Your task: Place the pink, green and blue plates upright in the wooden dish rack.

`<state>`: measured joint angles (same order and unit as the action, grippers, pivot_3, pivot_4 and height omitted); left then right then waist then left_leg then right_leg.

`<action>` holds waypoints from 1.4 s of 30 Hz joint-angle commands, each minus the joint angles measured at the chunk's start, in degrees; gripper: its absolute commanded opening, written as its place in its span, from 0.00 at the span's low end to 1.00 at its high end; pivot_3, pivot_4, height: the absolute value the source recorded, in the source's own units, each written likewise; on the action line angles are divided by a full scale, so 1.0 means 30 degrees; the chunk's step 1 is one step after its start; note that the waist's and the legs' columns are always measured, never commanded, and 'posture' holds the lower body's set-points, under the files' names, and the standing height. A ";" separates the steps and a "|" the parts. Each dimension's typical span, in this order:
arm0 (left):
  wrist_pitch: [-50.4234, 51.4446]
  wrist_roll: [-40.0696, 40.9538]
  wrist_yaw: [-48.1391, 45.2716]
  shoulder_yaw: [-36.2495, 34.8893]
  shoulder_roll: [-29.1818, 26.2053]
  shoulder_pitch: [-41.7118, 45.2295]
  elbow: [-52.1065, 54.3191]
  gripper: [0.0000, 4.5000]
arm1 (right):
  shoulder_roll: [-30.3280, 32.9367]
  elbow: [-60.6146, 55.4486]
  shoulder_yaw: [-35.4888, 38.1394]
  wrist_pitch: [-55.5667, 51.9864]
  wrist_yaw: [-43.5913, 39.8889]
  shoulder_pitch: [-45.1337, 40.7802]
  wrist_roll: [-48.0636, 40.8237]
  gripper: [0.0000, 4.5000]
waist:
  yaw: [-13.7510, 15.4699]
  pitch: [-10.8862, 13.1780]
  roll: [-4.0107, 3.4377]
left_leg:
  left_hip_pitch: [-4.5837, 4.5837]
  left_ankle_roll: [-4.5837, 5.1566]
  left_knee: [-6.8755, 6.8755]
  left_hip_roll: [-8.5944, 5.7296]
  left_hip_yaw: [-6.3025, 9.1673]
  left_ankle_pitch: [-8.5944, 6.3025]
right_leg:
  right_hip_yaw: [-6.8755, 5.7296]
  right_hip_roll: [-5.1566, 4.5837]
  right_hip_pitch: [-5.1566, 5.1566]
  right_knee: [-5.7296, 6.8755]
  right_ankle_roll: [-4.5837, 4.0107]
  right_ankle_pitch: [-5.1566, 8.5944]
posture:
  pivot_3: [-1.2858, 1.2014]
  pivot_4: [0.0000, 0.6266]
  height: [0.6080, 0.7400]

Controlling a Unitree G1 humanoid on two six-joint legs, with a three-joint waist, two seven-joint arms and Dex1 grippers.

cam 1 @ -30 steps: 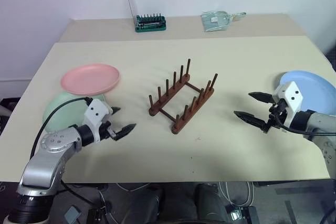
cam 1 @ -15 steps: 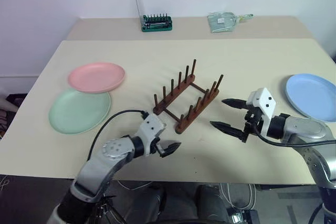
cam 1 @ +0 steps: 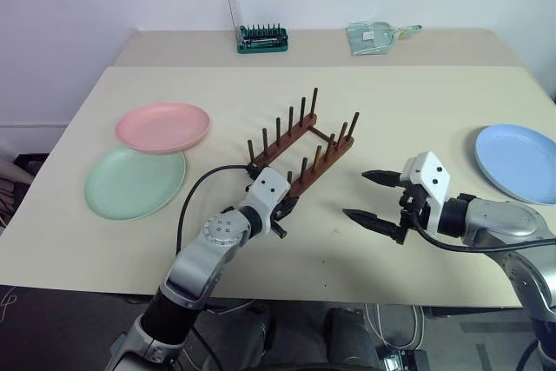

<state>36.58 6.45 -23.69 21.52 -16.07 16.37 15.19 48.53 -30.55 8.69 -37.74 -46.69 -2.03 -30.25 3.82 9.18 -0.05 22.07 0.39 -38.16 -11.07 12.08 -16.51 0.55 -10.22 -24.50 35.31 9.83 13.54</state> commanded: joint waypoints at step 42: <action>-0.3879 -0.0800 -1.1088 0.0371 0.1521 0.5619 -0.7076 0.05 | -0.0123 0.1555 0.1384 0.1827 0.3242 0.4798 0.5691 0.01 | -0.0449 0.0060 0.0102 | -0.0040 0.0017 -0.0028 0.0164 -0.0261 -0.0009 | 0.0264 0.0209 -0.0018 -0.0077 0.0029 -0.0205 | 0.52 0.24 1.00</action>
<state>22.14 4.25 -59.08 22.11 -11.77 32.44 -8.25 47.38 -26.05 13.52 -33.71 -37.42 13.14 -14.81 2.47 9.36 0.26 21.93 0.44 -38.24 -10.57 11.29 -16.54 1.36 -9.59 -24.55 35.09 9.92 12.93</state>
